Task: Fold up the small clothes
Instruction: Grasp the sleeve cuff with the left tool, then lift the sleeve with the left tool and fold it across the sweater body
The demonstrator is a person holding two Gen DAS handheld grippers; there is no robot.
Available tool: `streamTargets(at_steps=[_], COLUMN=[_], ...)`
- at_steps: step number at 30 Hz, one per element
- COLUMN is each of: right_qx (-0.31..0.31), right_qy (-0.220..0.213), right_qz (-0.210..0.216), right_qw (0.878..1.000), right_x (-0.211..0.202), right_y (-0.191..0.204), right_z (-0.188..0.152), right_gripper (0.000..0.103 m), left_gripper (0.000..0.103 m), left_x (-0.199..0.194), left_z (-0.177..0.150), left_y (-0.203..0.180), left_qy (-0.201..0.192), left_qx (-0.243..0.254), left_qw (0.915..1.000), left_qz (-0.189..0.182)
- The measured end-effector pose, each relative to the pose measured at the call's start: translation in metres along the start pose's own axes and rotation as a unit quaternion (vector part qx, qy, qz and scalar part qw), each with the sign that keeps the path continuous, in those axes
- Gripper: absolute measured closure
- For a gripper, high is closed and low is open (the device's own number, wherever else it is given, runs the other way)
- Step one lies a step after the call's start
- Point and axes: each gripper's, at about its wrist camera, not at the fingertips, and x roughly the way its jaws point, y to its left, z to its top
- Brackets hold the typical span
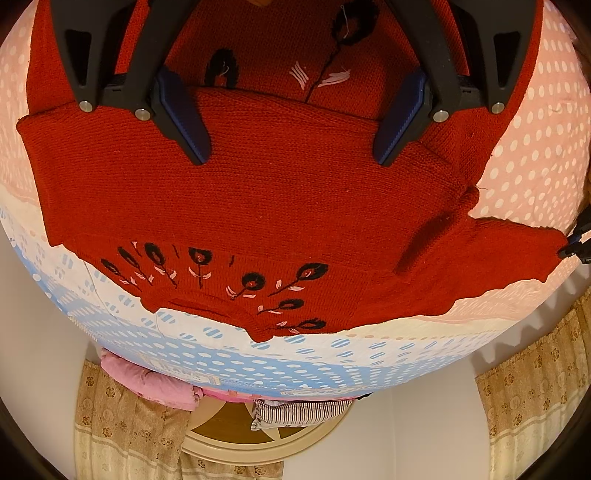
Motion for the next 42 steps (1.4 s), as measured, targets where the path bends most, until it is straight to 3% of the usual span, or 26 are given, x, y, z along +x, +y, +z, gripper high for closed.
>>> streamTargets(at_steps=[5, 14, 17, 19, 23, 29, 42], right_qx=[0.007, 0.013, 0.029, 0.052, 0.076, 0.065, 0.065], right_qy=[0.001, 0.001, -0.004, -0.013, -0.038, -0.056, -0.052], right_qz=[0.006, 0.011, 0.033, 0.051, 0.047, 0.04, 0.053], right_qw=[1.0, 1.0, 0.999, 0.997, 0.995, 0.996, 0.995], right_x=[0.002, 0.003, -0.002, -0.011, -0.037, -0.078, -0.117], right_y=[-0.001, -0.002, -0.009, -0.018, -0.034, -0.048, -0.068], right_z=[0.0, 0.001, 0.002, 0.004, 0.006, 0.003, -0.042], right_gripper=[0.012, 0.012, 0.012, 0.012, 0.012, 0.011, 0.011], left_gripper=[0.097, 0.098, 0.098, 0.098, 0.098, 0.098, 0.098], left_x=[-0.007, -0.033, -0.041, -0.049, -0.06, -0.058, -0.064], left_z=[0.002, 0.012, 0.011, 0.01, 0.007, 0.0, -0.027], left_y=[-0.017, -0.06, -0.079, -0.095, -0.126, -0.17, -0.255], left_qy=[0.006, -0.016, -0.015, -0.015, -0.019, -0.007, -0.009], left_qx=[0.036, 0.089, 0.107, 0.122, 0.146, 0.162, 0.206], left_qw=[0.9993, 0.9955, 0.9931, 0.9905, 0.9856, 0.9809, 0.9675], left_qz=[0.004, -0.028, -0.045, -0.061, -0.084, -0.107, -0.146])
